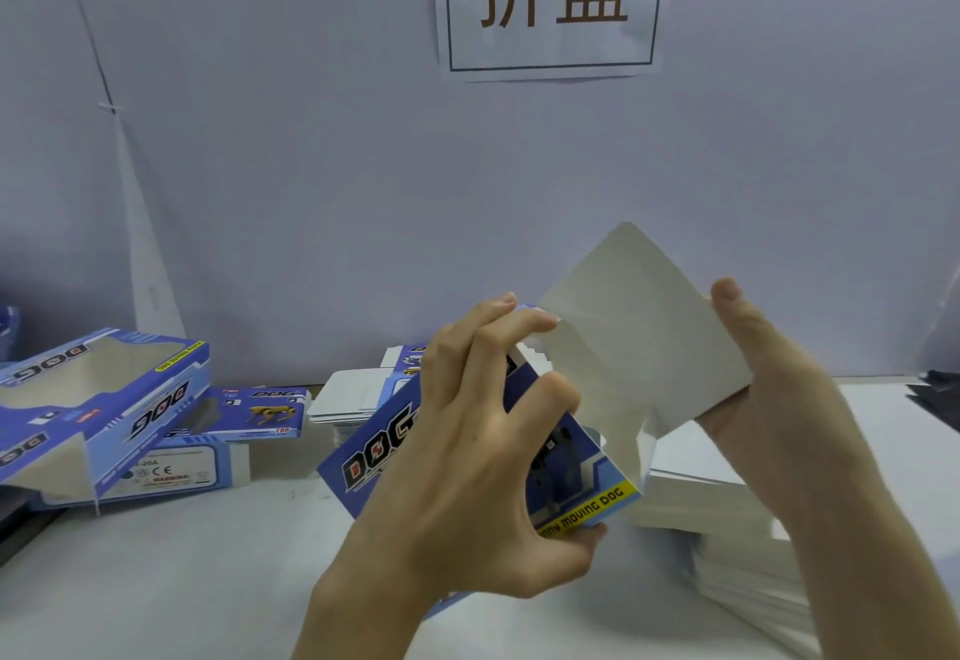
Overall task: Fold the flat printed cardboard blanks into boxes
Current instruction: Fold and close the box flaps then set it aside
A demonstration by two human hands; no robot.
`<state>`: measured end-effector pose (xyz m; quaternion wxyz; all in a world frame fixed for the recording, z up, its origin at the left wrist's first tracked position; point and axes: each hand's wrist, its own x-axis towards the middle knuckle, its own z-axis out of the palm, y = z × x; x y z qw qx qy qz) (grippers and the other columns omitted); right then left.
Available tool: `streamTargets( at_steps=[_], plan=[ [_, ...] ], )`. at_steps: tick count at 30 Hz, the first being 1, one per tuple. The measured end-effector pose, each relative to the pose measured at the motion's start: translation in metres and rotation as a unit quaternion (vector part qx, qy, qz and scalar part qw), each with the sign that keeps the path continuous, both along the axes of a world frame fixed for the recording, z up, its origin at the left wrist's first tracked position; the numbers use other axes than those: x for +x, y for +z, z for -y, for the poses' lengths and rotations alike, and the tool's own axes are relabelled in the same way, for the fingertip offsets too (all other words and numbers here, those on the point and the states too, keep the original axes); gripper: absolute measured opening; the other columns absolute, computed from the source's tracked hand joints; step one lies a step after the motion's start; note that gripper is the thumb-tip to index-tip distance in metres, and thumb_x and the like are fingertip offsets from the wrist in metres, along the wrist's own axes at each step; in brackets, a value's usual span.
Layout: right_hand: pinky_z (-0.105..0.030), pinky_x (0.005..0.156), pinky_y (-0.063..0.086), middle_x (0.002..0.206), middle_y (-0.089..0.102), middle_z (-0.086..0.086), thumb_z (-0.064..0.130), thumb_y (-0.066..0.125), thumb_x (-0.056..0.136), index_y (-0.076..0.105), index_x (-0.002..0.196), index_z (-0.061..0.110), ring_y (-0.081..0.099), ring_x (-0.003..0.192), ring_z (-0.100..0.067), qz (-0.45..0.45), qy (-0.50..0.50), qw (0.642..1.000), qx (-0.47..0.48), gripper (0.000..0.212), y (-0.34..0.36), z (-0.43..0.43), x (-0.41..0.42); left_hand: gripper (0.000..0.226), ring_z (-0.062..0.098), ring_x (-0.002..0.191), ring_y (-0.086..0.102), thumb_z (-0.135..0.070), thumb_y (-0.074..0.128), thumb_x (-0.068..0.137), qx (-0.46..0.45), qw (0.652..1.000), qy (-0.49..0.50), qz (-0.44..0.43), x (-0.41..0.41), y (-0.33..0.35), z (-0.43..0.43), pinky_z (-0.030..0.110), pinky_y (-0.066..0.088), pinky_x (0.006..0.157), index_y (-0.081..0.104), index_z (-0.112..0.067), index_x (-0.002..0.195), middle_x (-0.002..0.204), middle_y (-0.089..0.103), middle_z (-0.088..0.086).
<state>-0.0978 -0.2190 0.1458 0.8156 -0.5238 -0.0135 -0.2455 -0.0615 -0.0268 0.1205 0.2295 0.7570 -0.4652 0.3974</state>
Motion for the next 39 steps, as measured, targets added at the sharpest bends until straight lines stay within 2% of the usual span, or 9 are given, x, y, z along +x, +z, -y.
streamTargets(
  at_steps=[3, 14, 18, 23, 25, 27, 29, 35, 39],
  plan=[
    [-0.031, 0.067, 0.06, 0.087, 0.074, -0.002, 0.042, 0.062, 0.071, 0.079, 0.08, 0.017, 0.07, 0.081, -0.014, -0.006, 0.029, 0.999, -0.022, 0.032, -0.002, -0.006, 0.004, 0.062, 0.028, 0.139, 0.024, -0.048, 0.079, 0.052, 0.004, 1.0, 0.012, 0.009, 0.004, 0.0, -0.002, 0.048, 0.034, 0.104, 0.044, -0.022, 0.096, 0.138, 0.042, 0.011],
    [-0.021, 0.058, 0.054, 0.08, 0.074, 0.004, 0.04, 0.071, 0.057, 0.08, 0.082, 0.027, 0.067, 0.072, -0.009, 0.047, -0.009, 0.994, -0.098, 0.03, -0.005, -0.01, 0.003, 0.058, 0.029, 0.138, 0.023, -0.049, 0.077, 0.057, 0.004, 1.0, 0.01, 0.021, 0.007, -0.001, -0.002, 0.056, 0.034, 0.103, 0.044, -0.022, 0.096, 0.137, 0.041, 0.012],
    [-0.023, 0.066, 0.053, 0.085, 0.075, 0.004, 0.044, 0.072, 0.056, 0.08, 0.083, 0.033, 0.066, 0.079, -0.012, 0.054, -0.07, 0.988, -0.123, 0.03, -0.007, -0.009, 0.006, 0.061, 0.029, 0.138, 0.024, -0.052, 0.078, 0.057, 0.002, 1.0, 0.009, 0.012, 0.009, -0.002, -0.002, 0.056, 0.035, 0.103, 0.044, -0.022, 0.098, 0.138, 0.039, 0.01],
    [-0.028, 0.072, 0.055, 0.091, 0.075, 0.004, 0.044, 0.075, 0.063, 0.078, 0.092, 0.034, 0.068, 0.083, -0.012, 0.084, -0.017, 0.985, -0.152, 0.031, -0.006, -0.011, 0.006, 0.058, 0.032, 0.136, 0.025, -0.049, 0.078, 0.057, -0.006, 1.0, 0.017, 0.024, 0.011, -0.003, 0.0, 0.059, 0.035, 0.101, 0.044, -0.021, 0.095, 0.137, 0.039, 0.012],
    [-0.03, 0.08, 0.055, 0.102, 0.074, 0.004, 0.027, 0.08, 0.067, 0.073, 0.105, 0.037, 0.069, 0.093, -0.015, 0.087, 0.005, 0.97, -0.228, 0.04, -0.007, -0.008, 0.003, 0.058, 0.032, 0.136, 0.025, -0.048, 0.079, 0.056, -0.011, 0.999, 0.021, 0.029, 0.013, -0.003, -0.003, 0.059, 0.035, 0.101, 0.044, -0.02, 0.095, 0.137, 0.037, 0.011],
    [-0.019, 0.076, 0.054, 0.105, 0.072, 0.011, 0.017, 0.074, 0.07, 0.065, 0.115, 0.046, 0.069, 0.094, -0.01, 0.091, -0.004, 0.942, -0.322, 0.054, -0.008, -0.004, 0.0, 0.059, 0.03, 0.137, 0.023, -0.048, 0.079, 0.056, -0.014, 0.999, 0.02, 0.032, 0.014, -0.002, -0.006, 0.058, 0.034, 0.103, 0.044, -0.02, 0.095, 0.137, 0.035, 0.008],
    [-0.013, 0.071, 0.052, 0.104, 0.07, 0.015, 0.013, 0.084, 0.068, 0.056, 0.123, 0.051, 0.068, 0.091, -0.005, 0.104, -0.01, 0.926, -0.364, 0.072, -0.009, 0.0, -0.002, 0.06, 0.031, 0.137, 0.024, -0.048, 0.08, 0.056, -0.012, 0.999, 0.023, 0.041, 0.015, 0.0, -0.009, 0.057, 0.034, 0.103, 0.043, -0.02, 0.095, 0.137, 0.034, 0.007],
    [-0.031, 0.093, 0.052, 0.117, 0.064, 0.014, 0.041, 0.085, 0.061, 0.02, 0.141, 0.062, 0.066, 0.104, -0.012, 0.109, -0.054, 0.896, -0.427, 0.105, -0.01, 0.003, -0.004, 0.059, 0.033, 0.136, 0.024, -0.048, 0.08, 0.06, -0.006, 0.998, 0.032, 0.058, 0.012, 0.001, -0.007, 0.06, 0.036, 0.1, 0.042, -0.02, 0.095, 0.135, 0.035, 0.009],
    [-0.009, 0.084, 0.045, 0.117, 0.06, 0.029, 0.038, 0.083, 0.066, 0.016, 0.143, 0.06, 0.062, 0.102, 0.002, 0.127, -0.114, 0.855, -0.49, 0.105, -0.01, -0.003, -0.005, 0.054, 0.033, 0.135, 0.025, -0.046, 0.078, 0.062, -0.012, 0.997, 0.039, 0.072, 0.007, 0.004, -0.007, 0.062, 0.035, 0.1, 0.043, -0.02, 0.094, 0.135, 0.039, 0.014]
  ],
)
